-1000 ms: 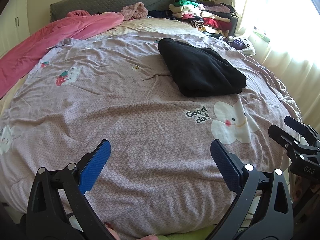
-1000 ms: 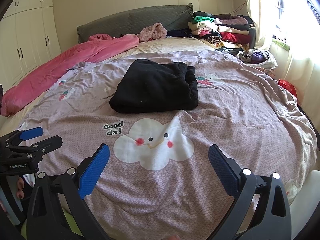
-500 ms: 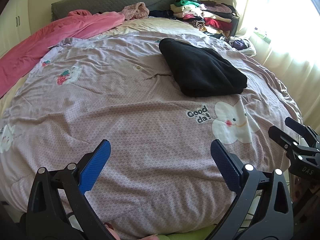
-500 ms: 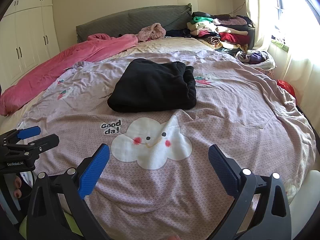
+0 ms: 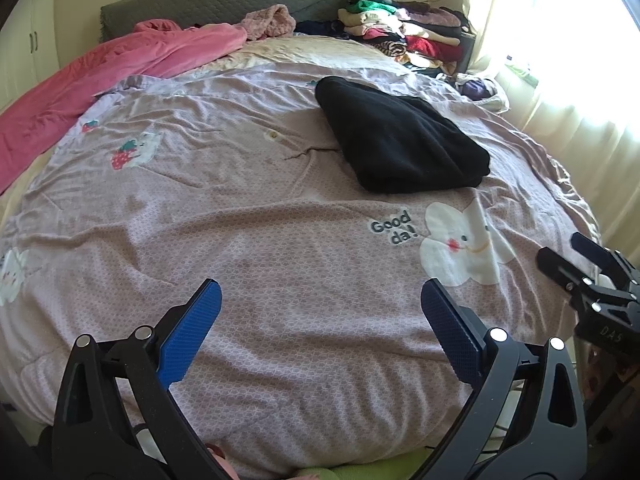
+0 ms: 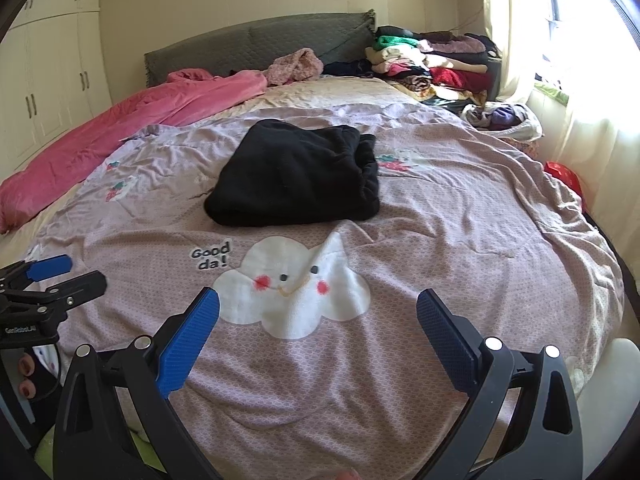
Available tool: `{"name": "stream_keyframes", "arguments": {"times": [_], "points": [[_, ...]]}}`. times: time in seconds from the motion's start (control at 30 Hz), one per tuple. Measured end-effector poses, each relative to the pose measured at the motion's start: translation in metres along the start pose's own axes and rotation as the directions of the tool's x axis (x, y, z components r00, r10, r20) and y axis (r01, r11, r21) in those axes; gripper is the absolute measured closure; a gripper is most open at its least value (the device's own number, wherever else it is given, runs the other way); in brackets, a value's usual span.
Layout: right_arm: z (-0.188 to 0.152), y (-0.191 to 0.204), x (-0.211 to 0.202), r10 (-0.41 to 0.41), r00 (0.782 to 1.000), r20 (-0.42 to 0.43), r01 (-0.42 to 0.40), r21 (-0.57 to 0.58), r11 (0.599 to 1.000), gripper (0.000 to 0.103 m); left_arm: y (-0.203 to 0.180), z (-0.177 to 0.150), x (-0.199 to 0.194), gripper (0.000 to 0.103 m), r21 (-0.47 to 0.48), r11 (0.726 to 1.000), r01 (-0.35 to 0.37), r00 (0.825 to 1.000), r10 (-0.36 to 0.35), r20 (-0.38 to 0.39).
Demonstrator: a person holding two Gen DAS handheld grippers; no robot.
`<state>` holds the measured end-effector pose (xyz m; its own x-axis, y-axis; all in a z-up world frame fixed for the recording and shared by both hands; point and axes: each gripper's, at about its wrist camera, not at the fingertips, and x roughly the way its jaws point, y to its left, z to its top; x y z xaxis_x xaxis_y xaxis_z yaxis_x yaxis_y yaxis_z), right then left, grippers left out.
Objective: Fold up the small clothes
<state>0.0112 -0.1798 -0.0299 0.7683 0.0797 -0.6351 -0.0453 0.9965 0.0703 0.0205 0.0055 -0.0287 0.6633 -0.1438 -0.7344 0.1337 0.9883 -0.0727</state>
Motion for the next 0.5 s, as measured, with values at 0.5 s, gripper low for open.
{"name": "stream_keyframes", "arguments": {"times": [0.5], "points": [[-0.067, -0.252, -0.035, -0.550, 0.822, -0.150, 0.558, 0.408, 0.723, 0.004, 0.284, 0.060, -0.020, 0.009, -0.441, 0.829, -0.344, 0.936, 0.340, -0.092]]}}
